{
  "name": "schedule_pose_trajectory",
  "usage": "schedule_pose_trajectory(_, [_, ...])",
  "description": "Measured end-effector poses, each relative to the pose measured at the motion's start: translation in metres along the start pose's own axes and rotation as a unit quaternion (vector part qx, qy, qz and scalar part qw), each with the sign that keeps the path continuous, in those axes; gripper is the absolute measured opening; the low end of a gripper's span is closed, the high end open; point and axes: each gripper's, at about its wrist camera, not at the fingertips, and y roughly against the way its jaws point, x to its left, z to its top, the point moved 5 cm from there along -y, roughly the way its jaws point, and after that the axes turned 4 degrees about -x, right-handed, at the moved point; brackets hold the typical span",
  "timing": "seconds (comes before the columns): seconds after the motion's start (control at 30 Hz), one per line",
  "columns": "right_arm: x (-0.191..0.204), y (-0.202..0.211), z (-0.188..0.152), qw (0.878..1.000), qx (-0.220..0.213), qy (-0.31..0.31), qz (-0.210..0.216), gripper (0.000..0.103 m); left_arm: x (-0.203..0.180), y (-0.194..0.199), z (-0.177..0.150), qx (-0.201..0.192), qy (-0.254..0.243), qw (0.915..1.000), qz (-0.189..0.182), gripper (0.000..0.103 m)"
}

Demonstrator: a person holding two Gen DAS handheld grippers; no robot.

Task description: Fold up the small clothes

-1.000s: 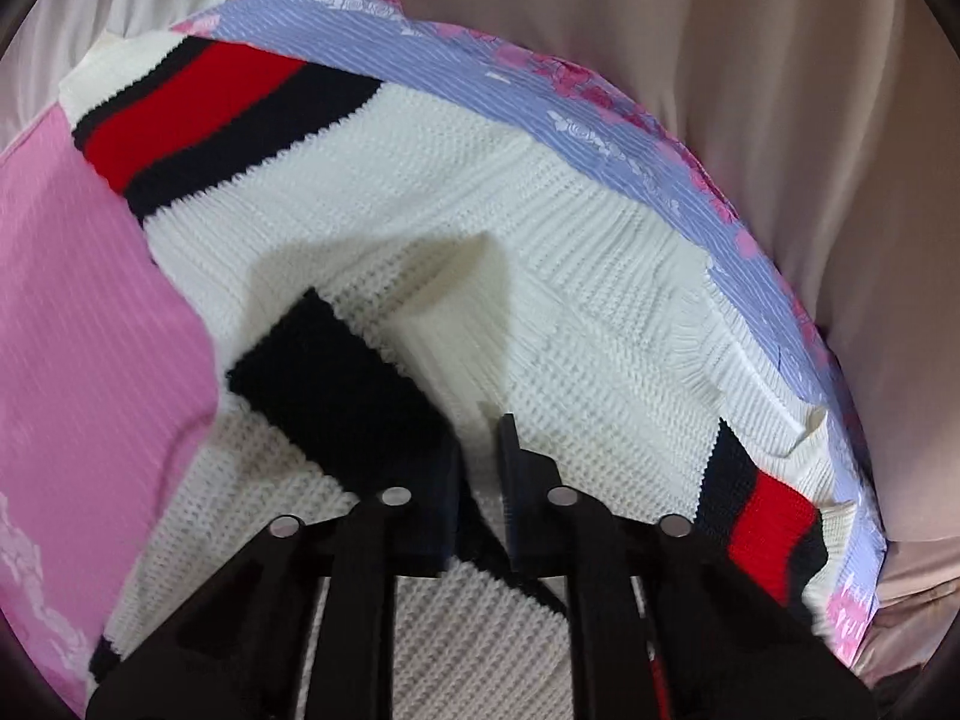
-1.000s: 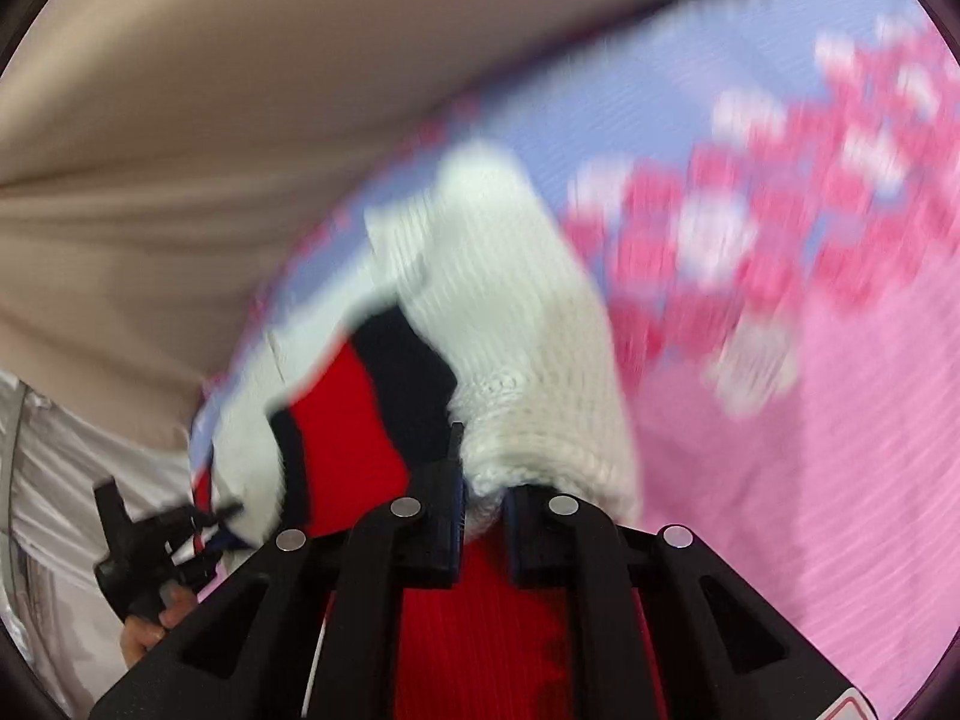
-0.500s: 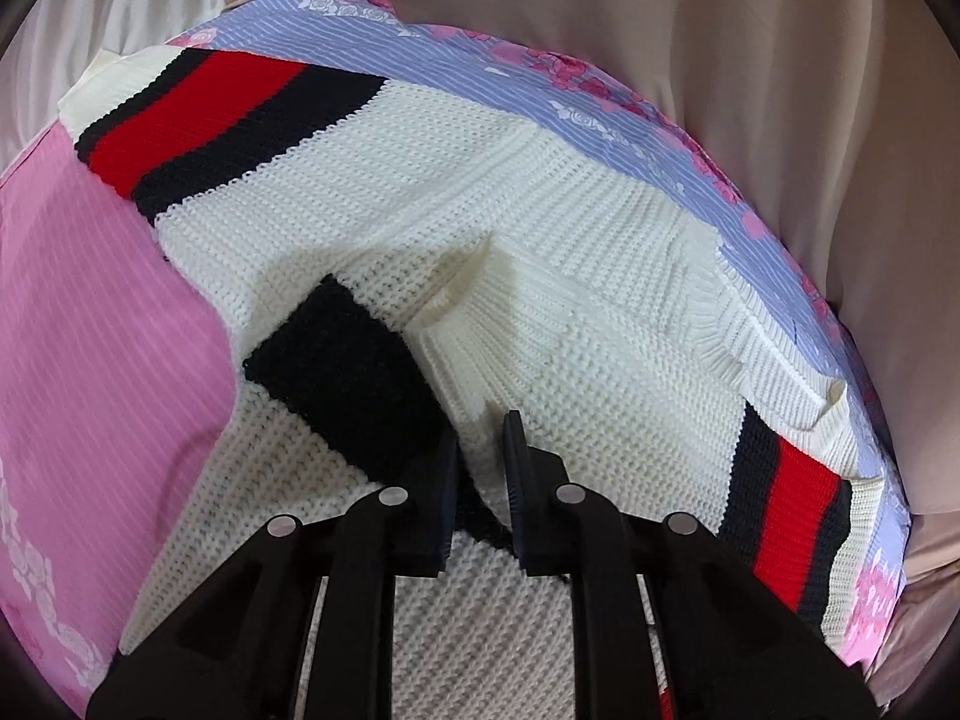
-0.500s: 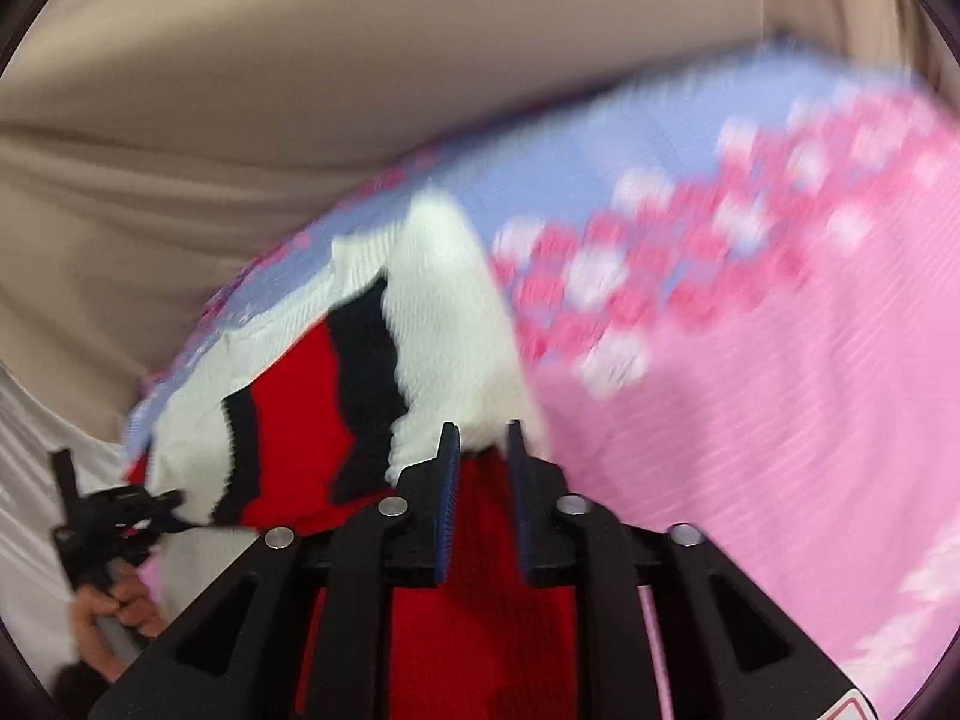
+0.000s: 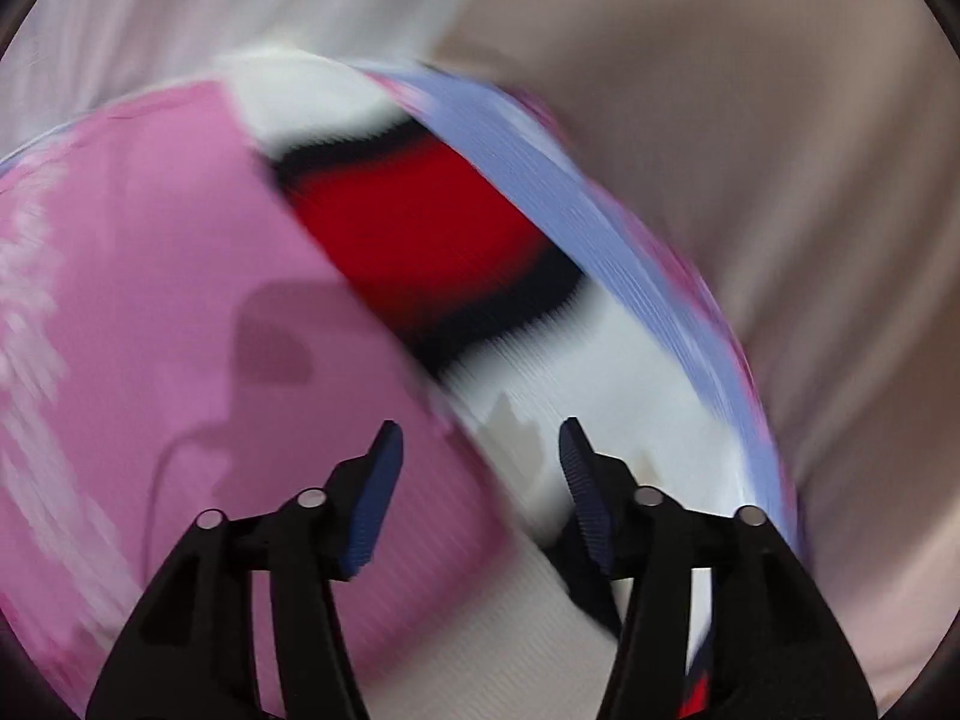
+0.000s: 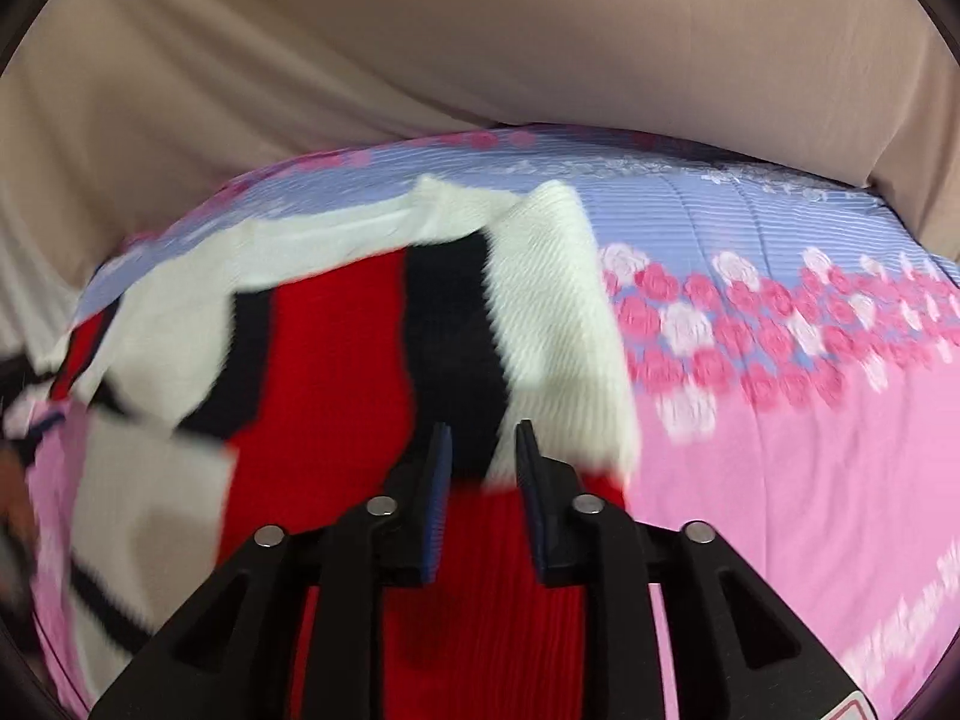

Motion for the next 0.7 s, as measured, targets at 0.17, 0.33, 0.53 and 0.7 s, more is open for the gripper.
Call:
schedule_pose_trajectory(0.17, [0.032, 0.029, -0.052, 0.998, 0.054, 0.012, 0.032, 0.030, 0.086, -0.038, 0.097, -0.023, 0.091, 0.9930, 0.072, 0.054])
schedule_pose_trajectory(0.33, [0.065, 0.039, -0.096, 0.993, 0.104, 0.032, 0.034, 0.033, 0.109, -0.076, 0.143, -0.039, 0.082, 0.9890, 0.117, 0.048])
schedule_pose_trajectory(0.53, [0.089, 0.043, -0.114, 0.991, 0.122, 0.041, 0.043, 0.034, 0.087, -0.081, 0.165, -0.041, 0.031, 0.9915, 0.119, 0.005])
schedule_pose_trajectory(0.7, [0.092, 0.044, -0.108, 0.992, 0.109, 0.033, 0.054, 0.035, -0.051, 0.006, 0.131, -0.123, -0.141, 0.9818, 0.031, 0.004])
